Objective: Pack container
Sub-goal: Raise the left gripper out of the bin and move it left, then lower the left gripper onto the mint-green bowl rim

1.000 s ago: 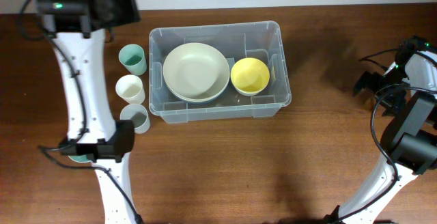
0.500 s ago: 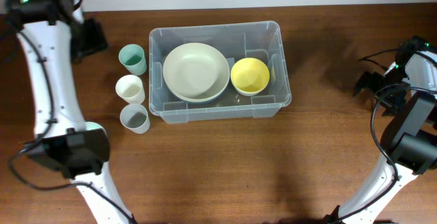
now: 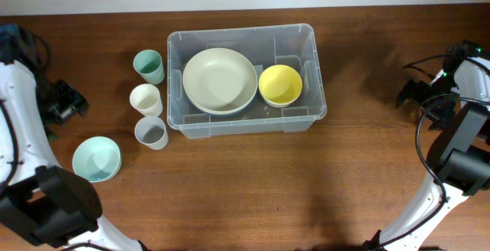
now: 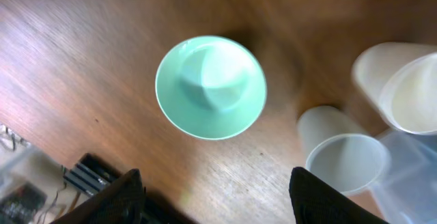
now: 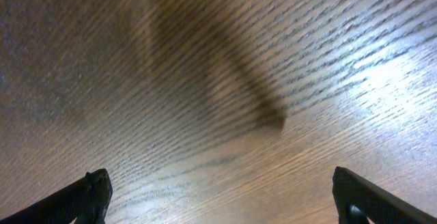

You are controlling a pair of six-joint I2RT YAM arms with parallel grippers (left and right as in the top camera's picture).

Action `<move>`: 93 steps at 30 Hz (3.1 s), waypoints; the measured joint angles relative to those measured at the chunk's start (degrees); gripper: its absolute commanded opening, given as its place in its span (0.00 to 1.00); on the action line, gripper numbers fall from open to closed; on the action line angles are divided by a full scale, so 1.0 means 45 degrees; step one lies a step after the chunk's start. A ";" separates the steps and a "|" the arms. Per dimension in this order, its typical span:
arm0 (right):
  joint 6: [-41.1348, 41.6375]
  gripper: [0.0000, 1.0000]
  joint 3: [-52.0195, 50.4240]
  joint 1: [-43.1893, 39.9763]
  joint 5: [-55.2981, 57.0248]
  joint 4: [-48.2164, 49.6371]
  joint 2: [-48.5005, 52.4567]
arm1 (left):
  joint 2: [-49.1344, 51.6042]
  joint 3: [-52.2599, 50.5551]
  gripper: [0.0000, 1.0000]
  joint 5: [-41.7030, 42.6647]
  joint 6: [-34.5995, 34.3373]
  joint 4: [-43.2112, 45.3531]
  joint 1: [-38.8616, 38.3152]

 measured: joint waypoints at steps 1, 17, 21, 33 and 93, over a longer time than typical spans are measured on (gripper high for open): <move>-0.0005 0.99 0.0000 0.0000 0.0000 0.0000 0.0000 | -0.0029 -0.0602 0.70 0.0000 -0.0053 0.0306 0.0000; 0.0000 0.99 0.0000 0.0000 0.0000 0.0000 0.0000 | -0.2375 -0.6071 0.75 -0.0005 -0.1103 0.2599 0.0131; 0.0000 0.99 0.0000 0.0000 0.0000 0.0000 0.0000 | -0.2380 -0.6994 0.75 -0.0005 -0.1384 0.3366 0.0986; 0.0005 0.99 0.0000 0.0000 0.0000 0.0000 0.0000 | -0.2380 -0.8291 0.75 -0.0097 -0.1409 0.5357 0.4163; 0.0005 0.99 0.0000 0.0000 0.0000 -0.0005 0.0000 | -0.2540 -1.0307 0.01 0.1316 -0.0748 0.9296 0.2667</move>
